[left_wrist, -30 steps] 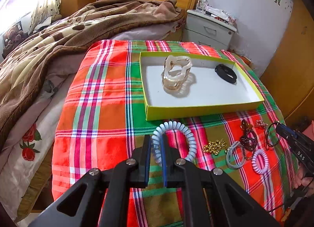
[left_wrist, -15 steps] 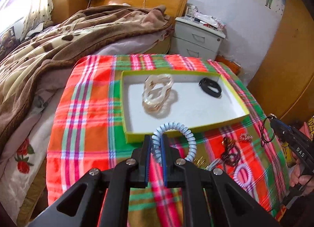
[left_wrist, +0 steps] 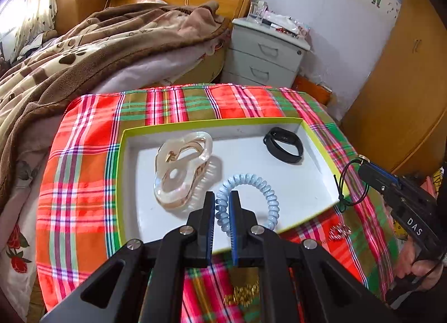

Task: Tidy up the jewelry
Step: 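Carry the blue coil with the left tool into the box while the right carries the necklace there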

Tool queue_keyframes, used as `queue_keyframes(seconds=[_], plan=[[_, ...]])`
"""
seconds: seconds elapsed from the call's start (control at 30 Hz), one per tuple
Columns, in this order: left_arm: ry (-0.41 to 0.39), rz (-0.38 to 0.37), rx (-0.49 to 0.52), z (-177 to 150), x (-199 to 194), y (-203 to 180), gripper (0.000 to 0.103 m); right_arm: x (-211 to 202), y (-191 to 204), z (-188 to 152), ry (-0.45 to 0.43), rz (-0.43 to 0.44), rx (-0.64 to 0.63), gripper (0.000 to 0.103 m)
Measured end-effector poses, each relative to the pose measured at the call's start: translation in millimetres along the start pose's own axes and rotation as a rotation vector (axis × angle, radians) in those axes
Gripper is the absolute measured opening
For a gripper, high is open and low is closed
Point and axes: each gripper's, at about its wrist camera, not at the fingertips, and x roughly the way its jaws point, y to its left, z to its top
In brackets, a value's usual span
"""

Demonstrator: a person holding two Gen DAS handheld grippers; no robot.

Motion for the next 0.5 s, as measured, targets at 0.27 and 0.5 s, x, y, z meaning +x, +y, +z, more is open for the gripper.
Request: queue_keyframes(seconds=[0.27, 0.5], plan=[[0.031, 0.011, 0.008, 15.6, 29.8, -3.7, 0.010, 36.0, -3.3, 7.5, 0.067, -0.011, -0.007, 0.014], [0.067, 0.035, 0.012, 19.3, 50.6, -3.4, 0.010, 54.3, -2.2, 7.2, 0.107, -0.021, -0.024, 0.014]])
